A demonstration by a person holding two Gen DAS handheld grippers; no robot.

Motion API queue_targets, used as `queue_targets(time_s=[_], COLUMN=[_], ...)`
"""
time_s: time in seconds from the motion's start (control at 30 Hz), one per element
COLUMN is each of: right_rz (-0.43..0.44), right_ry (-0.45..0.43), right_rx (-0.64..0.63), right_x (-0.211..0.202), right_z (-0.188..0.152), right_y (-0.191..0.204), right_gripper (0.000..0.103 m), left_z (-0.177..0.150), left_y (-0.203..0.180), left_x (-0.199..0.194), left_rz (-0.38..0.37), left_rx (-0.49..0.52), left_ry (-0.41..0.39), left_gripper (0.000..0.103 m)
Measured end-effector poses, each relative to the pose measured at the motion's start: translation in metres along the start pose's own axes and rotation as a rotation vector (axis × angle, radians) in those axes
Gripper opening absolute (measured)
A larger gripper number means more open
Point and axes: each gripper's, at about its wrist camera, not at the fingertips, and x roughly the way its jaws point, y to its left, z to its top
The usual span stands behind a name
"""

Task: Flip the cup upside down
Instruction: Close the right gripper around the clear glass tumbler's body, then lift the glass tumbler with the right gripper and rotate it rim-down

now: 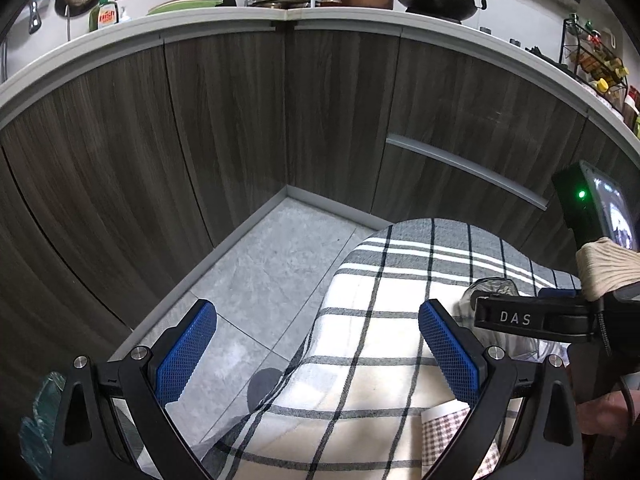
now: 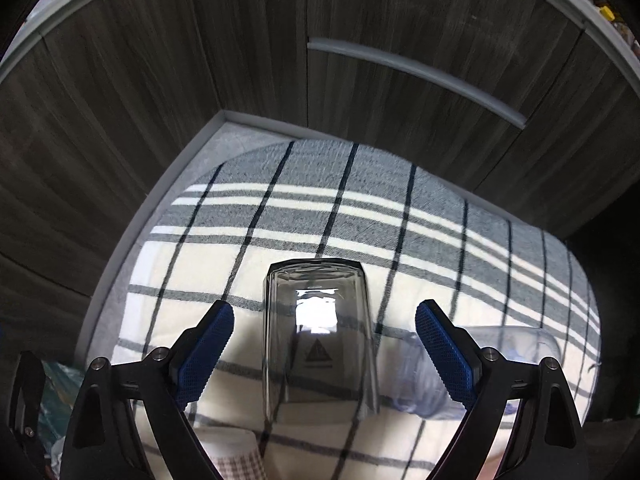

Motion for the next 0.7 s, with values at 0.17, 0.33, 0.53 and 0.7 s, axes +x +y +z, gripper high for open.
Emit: queue_targets(time_s=[0.17, 0.33, 0.53, 0.7], right_rz=[0.013, 0.02, 0.026, 0.028], right_ry=[0.082, 0.102, 0.069, 0.01], right_rx=[0.017, 0.026, 0.037, 0.034], right_x=[0.026, 0.033, 0.017, -0.02], right_z=[-0.002, -0.005, -0.006, -0.008], right_y=[0.002, 0.004, 0.003, 0.006], right_gripper=[0.085, 0.068, 0.068, 0.068], left_z=[-0.003, -0.005, -0.001, 0.006], left_y=[0.001, 0.002, 0.004, 0.009], left_x=[0.008, 0.009, -0.004, -0.029], left_rz=[-0.001, -0.003, -0.009, -0.023], left_rx=[-0.004, -0.007, -0.011, -0.016], left_ry=[0.018, 0.026, 0.007, -0.025], left_gripper=[0.103, 0.103, 0.103, 0.103])
